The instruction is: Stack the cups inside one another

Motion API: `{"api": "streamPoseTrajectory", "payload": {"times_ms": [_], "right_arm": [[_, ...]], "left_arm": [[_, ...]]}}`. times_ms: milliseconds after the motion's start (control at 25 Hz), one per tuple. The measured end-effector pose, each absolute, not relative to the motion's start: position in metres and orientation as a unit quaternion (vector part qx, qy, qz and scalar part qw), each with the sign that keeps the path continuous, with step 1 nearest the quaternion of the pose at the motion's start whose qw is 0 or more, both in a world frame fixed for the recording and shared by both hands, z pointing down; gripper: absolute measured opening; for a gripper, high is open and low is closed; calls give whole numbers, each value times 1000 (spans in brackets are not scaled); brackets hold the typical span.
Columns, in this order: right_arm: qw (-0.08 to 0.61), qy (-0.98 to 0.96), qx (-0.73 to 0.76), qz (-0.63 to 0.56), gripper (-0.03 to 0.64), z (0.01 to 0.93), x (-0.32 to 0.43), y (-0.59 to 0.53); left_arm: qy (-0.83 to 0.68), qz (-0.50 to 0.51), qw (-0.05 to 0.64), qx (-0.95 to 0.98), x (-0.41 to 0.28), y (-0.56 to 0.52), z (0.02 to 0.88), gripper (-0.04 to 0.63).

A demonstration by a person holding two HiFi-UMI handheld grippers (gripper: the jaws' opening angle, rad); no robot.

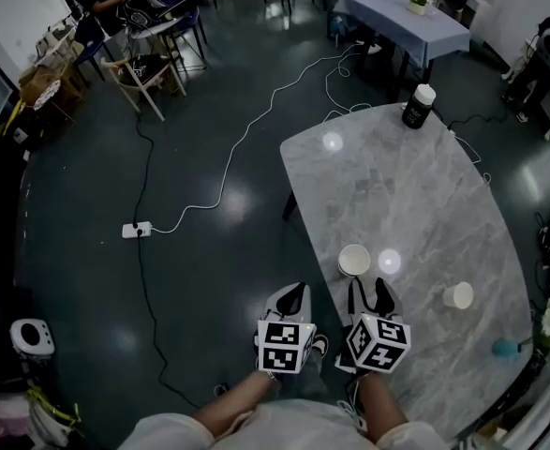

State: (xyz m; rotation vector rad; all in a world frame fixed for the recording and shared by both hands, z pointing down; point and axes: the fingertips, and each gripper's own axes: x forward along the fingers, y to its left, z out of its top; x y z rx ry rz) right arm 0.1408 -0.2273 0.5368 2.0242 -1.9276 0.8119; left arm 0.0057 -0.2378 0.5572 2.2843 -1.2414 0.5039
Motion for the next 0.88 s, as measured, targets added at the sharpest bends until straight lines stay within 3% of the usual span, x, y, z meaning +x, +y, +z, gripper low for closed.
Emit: {"api": "streamPoseTrajectory", "payload": {"times_ms": [440,880], "right_arm": [[79,-628,733,250,163,501,159,-198],[56,-586,777,222,43,473,171,-144]], "left_arm": [[-427,169,229,858,16,-221,530,-5],[-377,141,195,894,33,-198,493,-5]]}}
